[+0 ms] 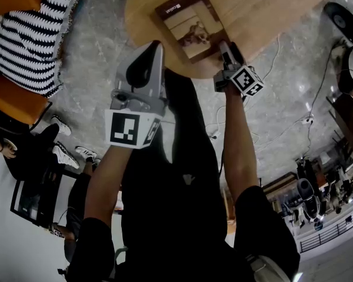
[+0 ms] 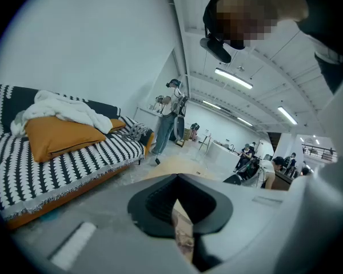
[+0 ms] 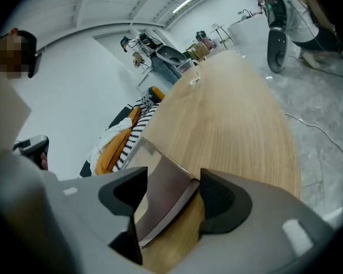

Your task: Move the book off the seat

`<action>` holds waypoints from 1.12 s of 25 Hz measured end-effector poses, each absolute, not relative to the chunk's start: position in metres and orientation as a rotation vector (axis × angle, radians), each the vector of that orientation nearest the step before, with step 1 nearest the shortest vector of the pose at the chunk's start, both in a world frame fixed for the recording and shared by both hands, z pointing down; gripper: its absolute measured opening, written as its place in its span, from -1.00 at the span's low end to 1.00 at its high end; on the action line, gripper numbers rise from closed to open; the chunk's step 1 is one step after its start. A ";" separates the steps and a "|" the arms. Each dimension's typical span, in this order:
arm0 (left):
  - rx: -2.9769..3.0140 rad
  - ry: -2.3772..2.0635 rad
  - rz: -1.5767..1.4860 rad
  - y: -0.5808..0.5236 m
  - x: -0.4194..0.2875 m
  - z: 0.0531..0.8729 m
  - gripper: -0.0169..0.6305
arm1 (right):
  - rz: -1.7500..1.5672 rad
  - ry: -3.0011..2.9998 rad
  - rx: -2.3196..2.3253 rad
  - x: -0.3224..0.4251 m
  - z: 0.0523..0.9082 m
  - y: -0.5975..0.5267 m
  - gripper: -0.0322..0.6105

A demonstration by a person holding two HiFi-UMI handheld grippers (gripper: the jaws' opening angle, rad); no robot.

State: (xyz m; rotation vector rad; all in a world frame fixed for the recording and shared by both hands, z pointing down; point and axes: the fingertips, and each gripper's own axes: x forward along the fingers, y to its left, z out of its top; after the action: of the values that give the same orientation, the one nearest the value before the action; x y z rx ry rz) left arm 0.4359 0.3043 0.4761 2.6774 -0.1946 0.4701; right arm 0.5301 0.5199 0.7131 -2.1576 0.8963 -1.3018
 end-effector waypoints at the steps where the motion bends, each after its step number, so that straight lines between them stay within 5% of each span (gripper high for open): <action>1: 2.677 -0.194 0.468 0.304 0.435 0.475 -0.93 | -1.303 0.894 -2.173 0.530 0.712 0.520 -0.01; 12: 2.679 -0.199 0.430 0.298 0.428 0.467 -0.93 | -1.299 0.866 -2.258 0.529 0.705 0.528 -0.05; 17: 2.682 -0.190 0.427 0.299 0.422 0.460 -0.93 | -1.315 0.855 -2.307 0.522 0.697 0.529 -0.29; 20: 2.692 -0.180 0.407 0.299 0.420 0.454 -0.93 | -1.339 0.818 -2.376 0.519 0.694 0.536 -0.87; 28: 2.704 -0.173 0.364 0.299 0.418 0.426 -0.93 | -1.353 0.907 -2.432 0.509 0.657 0.515 -0.87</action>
State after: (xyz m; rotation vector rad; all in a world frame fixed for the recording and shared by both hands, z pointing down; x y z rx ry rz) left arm 0.4178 0.2994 0.4265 2.7043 -0.1733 0.3641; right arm 0.5095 0.5146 0.6565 -2.4319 0.9069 -1.3530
